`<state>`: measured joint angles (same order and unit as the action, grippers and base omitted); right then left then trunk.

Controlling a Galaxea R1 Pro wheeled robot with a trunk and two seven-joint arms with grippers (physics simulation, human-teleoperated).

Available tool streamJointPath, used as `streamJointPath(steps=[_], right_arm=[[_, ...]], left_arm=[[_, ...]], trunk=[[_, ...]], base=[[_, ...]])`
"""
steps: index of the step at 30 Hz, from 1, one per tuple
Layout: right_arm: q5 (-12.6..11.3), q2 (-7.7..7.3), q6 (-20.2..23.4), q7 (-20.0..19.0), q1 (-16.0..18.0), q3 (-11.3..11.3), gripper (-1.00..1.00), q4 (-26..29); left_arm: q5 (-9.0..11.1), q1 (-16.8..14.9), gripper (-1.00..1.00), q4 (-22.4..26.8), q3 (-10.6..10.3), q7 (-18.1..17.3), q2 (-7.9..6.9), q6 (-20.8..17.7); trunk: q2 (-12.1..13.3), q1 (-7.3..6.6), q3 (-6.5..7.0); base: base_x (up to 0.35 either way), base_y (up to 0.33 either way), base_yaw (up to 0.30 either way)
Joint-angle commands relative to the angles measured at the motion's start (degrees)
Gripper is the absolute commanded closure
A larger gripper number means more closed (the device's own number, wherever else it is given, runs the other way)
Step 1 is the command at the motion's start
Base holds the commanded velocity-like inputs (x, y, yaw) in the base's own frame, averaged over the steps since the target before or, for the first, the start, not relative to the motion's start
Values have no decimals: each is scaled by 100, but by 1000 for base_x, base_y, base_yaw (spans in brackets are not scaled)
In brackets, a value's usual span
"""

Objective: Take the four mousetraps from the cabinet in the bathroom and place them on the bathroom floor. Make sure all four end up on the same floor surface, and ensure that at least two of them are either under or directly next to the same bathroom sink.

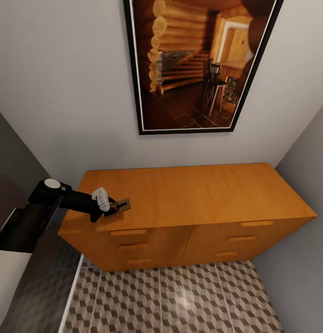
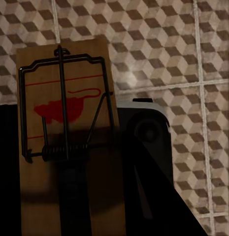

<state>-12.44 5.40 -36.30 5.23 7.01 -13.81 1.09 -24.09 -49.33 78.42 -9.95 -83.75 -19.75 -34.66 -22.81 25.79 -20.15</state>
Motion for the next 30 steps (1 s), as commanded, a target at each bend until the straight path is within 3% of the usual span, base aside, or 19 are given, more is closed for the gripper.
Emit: streamJointPath(steps=[1, 30], right_arm=[[-48, 0, -17, 12, 3, -52, 100, -4], [-48, -22, -17, -56, 4, -60, 100, -3]], left_arm=[[-34, -6, 100, 3, -8, -34, -3, -59], [-34, 2, 100, -60, -15, -11, -3, -41]], trunk=[[-11, 0, -10], [-11, 0, -10]], base=[[-336, -143, 0], [-336, -148, 0]])
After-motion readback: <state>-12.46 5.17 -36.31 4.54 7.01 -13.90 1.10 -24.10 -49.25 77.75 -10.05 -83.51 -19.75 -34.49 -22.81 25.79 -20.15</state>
